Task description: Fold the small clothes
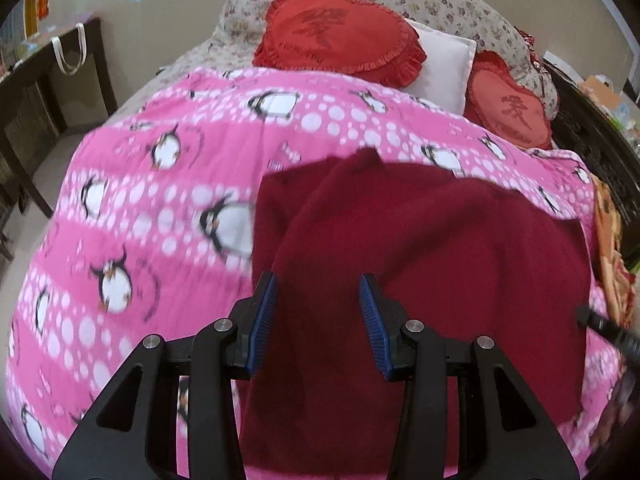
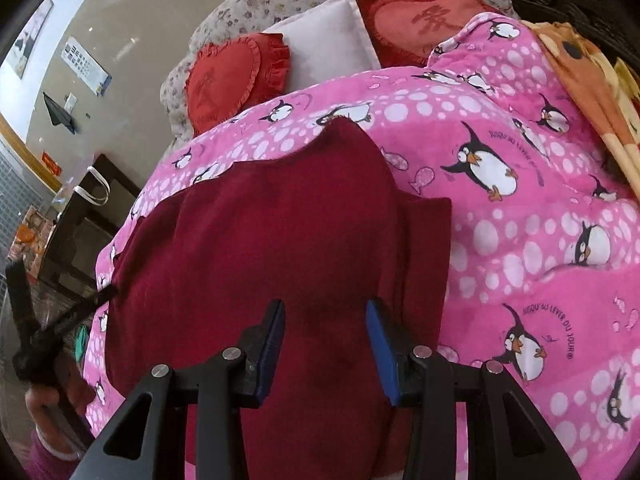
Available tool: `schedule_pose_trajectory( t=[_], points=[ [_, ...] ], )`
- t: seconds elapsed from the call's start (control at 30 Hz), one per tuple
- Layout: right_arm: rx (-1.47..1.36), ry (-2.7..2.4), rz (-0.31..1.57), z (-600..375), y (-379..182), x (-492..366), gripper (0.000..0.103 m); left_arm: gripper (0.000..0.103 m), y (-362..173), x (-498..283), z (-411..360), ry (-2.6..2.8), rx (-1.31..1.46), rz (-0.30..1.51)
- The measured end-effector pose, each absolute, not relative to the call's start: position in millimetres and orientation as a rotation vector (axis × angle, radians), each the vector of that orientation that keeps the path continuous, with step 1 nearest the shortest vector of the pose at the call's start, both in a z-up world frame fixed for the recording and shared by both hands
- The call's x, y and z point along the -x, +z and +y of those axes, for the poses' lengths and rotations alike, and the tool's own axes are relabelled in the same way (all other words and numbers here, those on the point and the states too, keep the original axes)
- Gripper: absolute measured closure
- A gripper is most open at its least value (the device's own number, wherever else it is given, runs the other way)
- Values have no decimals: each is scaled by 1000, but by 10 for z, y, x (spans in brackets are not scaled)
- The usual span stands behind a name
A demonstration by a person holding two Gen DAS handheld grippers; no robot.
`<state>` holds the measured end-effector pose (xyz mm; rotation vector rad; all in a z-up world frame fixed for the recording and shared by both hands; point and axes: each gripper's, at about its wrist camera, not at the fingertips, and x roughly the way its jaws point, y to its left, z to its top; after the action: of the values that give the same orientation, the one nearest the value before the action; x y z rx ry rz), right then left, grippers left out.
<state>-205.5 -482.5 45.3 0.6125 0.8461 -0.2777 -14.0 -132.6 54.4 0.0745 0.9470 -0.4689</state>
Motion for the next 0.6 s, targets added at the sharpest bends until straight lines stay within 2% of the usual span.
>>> schedule_pose_trajectory(
  t=[0.23,0.37,0.47,0.6],
  points=[
    [-577,-269,815,-4662,732,2133,63,61,453,408,-977,-479,-35,975],
    [-582,-263,863,-4584,589,2160,62,61,322,472,-861,-480,-16,1007],
    [-607,-275,968,-4638,304,2080,61,61,180,474,-816,-496,10,1063],
    [-609,-273,943,-4583,476,2045,61,61,157,493,-743,-515,59,1068]
  ],
)
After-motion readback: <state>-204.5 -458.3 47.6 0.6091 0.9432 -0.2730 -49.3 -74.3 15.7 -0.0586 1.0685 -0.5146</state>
